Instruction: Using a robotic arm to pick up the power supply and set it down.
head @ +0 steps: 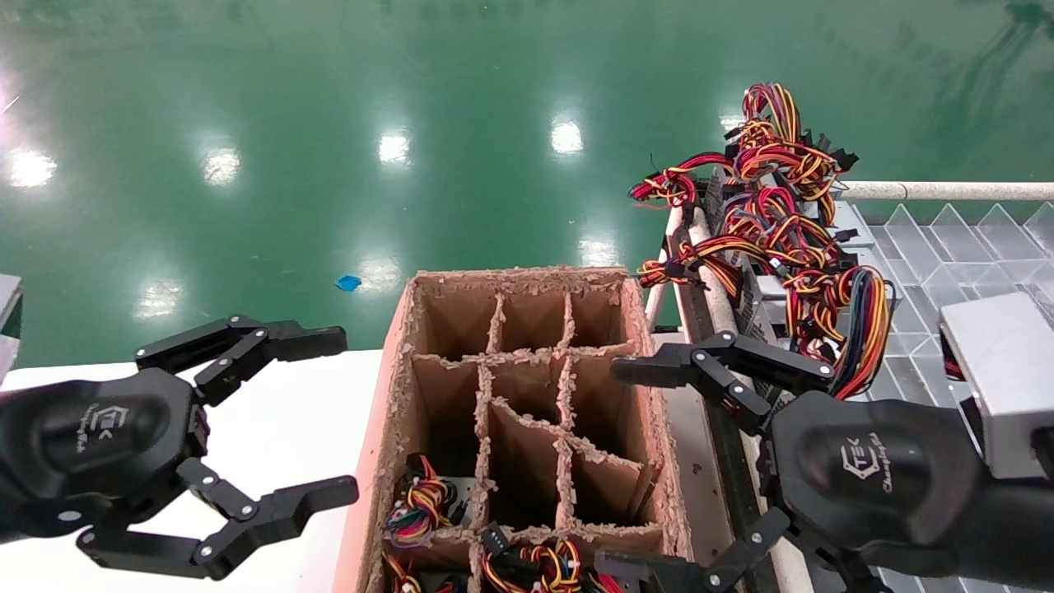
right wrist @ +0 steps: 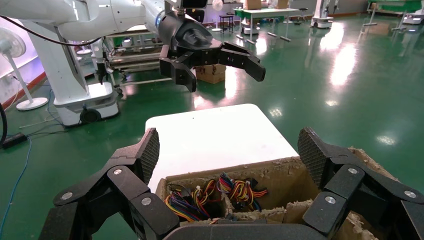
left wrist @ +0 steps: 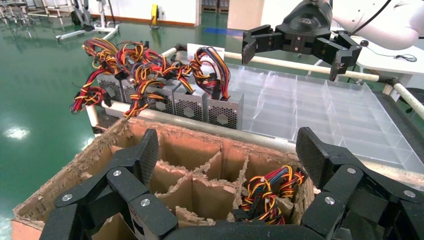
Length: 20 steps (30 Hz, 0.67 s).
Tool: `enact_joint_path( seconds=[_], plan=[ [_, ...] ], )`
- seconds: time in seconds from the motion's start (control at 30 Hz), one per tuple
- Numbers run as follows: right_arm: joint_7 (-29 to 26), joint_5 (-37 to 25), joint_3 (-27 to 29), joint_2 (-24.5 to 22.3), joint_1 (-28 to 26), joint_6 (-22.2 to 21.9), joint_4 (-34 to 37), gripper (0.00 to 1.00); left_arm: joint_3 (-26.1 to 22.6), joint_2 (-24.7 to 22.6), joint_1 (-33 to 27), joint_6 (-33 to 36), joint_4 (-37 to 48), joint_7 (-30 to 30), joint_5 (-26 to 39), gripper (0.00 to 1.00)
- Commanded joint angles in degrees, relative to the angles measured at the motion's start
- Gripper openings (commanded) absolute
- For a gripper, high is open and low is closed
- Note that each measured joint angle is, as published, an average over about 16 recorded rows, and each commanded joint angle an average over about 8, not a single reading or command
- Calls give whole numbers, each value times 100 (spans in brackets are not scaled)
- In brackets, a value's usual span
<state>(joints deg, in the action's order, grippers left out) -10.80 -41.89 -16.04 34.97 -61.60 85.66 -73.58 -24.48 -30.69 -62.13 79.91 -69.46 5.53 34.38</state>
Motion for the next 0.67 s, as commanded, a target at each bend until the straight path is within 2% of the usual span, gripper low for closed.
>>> enact_joint_path(
  seconds=[0.03, 0.67],
  plan=[
    [0, 0, 0, 0, 0, 0, 0, 100, 0, 0, 0, 0, 0, 0, 0, 100],
    [0, 0, 0, 0, 0, 0, 0, 100, 0, 0, 0, 0, 0, 0, 0, 100]
  ],
)
